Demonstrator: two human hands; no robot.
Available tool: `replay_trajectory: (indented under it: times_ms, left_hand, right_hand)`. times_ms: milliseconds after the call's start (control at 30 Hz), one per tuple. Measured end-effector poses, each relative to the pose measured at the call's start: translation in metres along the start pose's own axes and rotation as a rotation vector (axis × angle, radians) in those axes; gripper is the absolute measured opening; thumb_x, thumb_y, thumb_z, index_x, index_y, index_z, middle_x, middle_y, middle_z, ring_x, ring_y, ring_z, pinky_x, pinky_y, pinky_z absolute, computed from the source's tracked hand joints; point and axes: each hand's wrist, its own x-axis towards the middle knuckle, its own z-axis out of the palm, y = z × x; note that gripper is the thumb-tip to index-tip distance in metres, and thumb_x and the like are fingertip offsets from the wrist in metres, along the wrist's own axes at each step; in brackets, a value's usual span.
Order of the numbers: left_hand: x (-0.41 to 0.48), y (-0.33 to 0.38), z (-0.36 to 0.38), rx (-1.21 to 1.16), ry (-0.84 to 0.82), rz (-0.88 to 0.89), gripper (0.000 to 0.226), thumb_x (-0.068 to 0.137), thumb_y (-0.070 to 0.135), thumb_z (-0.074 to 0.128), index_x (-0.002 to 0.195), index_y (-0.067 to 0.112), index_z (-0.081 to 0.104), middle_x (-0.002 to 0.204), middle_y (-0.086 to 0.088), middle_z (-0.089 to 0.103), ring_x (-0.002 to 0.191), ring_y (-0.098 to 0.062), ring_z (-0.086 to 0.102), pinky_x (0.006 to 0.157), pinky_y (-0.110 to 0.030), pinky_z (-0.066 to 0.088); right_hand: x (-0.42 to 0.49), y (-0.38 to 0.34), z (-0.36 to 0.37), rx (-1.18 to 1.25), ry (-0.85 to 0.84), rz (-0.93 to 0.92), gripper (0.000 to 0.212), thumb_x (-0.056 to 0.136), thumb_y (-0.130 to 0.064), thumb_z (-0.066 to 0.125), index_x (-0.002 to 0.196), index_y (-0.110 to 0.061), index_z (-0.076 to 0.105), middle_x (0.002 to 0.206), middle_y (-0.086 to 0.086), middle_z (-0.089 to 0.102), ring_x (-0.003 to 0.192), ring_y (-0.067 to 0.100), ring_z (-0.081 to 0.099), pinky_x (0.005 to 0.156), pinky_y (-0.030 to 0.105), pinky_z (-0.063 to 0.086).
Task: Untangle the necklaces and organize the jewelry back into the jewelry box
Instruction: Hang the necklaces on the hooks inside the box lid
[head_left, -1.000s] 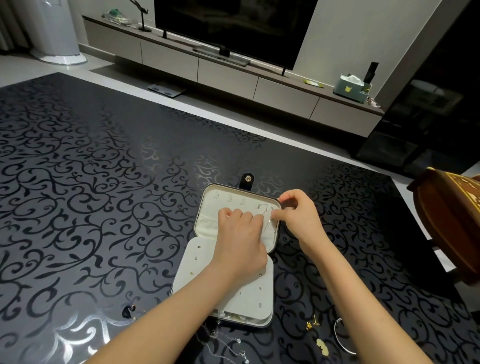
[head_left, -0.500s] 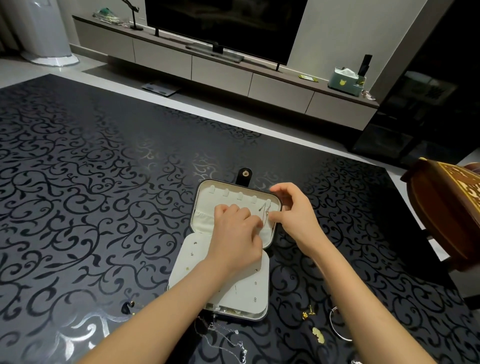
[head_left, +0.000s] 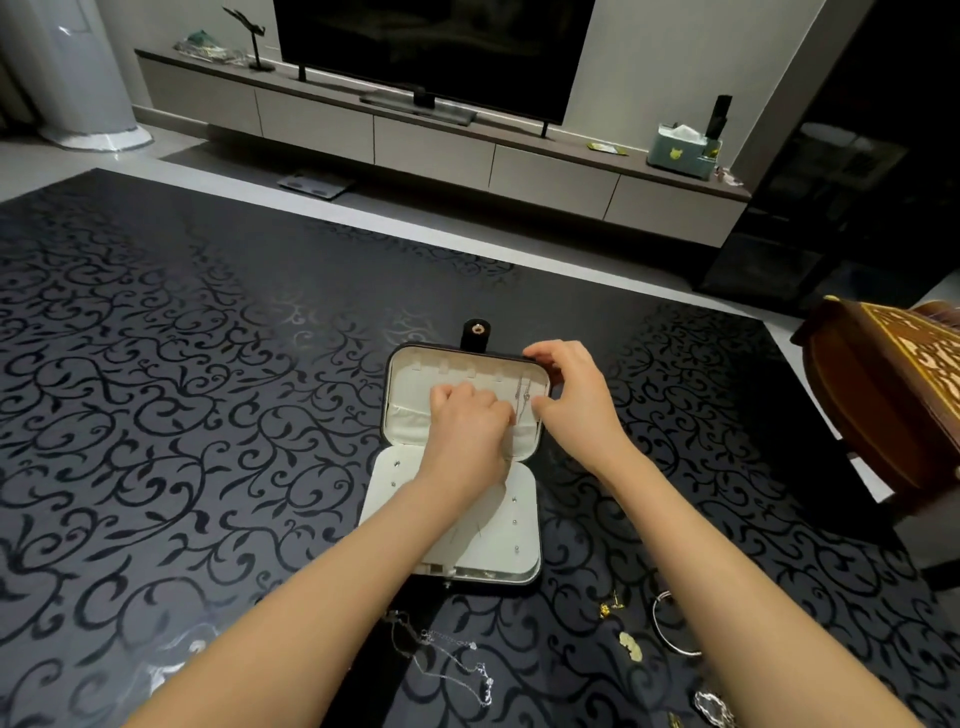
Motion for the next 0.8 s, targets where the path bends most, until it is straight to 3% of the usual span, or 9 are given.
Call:
replay_trajectory:
  times_ms: [167, 367, 500, 667, 800]
  left_hand:
    - [-0.002, -0.010, -0.013, -0.107, -0.040, -0.005, 0.030, 0.090, 0.019, 0.047, 0.116, 0.021, 0.062, 0.113, 0.003, 0.060, 0.109, -0.021, 0.047, 0.085, -0.032, 0.022]
    - [-0.031, -0.037, -0.017, -0.203, -0.063, -0.079, 0.020, 0.088, 0.019, 0.057, 0.105, 0.022, 0.067, 0.111, 0.004, 0.058, 0.109, -0.019, 0.048, 0.088, -0.031, 0.022]
    - [-0.039, -0.046, -0.021, -0.224, -0.076, -0.086, 0.017, 0.089, 0.023, 0.059, 0.103, 0.021, 0.068, 0.111, 0.003, 0.059, 0.109, -0.019, 0.048, 0.088, -0.030, 0.024]
    - [-0.026, -0.050, -0.034, -0.288, -0.014, -0.107, 0.015, 0.088, 0.016, 0.059, 0.098, 0.019, 0.071, 0.106, 0.001, 0.064, 0.104, -0.020, 0.054, 0.090, -0.033, 0.032]
    - [-0.026, -0.048, -0.041, -0.346, 0.014, -0.157, 0.017, 0.090, 0.015, 0.055, 0.099, 0.018, 0.070, 0.104, 0.002, 0.066, 0.100, -0.019, 0.056, 0.091, -0.033, 0.039]
  right_hand:
    - [0.002, 0.008, -0.003, 0.009, -0.016, 0.068, 0.053, 0.077, 0.011, 0.055, 0.123, -0.015, 0.055, 0.117, -0.001, 0.051, 0.105, 0.012, 0.052, 0.093, 0.023, 0.044]
    - [0.004, 0.024, 0.006, 0.194, -0.037, 0.264, 0.053, 0.079, 0.012, 0.055, 0.126, -0.013, 0.053, 0.119, 0.001, 0.057, 0.106, 0.013, 0.054, 0.083, 0.016, 0.044]
    - [0.004, 0.027, 0.009, 0.237, -0.047, 0.323, 0.052, 0.080, 0.011, 0.054, 0.126, -0.012, 0.053, 0.112, -0.003, 0.057, 0.111, 0.017, 0.056, 0.093, 0.028, 0.047]
    - [0.003, 0.012, -0.006, 0.077, -0.016, 0.236, 0.039, 0.088, -0.003, 0.055, 0.125, -0.013, 0.055, 0.127, 0.003, 0.056, 0.117, 0.017, 0.050, 0.100, 0.030, 0.041]
    - [-0.041, -0.013, -0.020, -0.043, -0.047, 0.095, 0.015, 0.086, -0.014, 0.059, 0.098, -0.019, 0.067, 0.095, -0.010, 0.063, 0.089, 0.011, 0.055, 0.084, 0.028, 0.046]
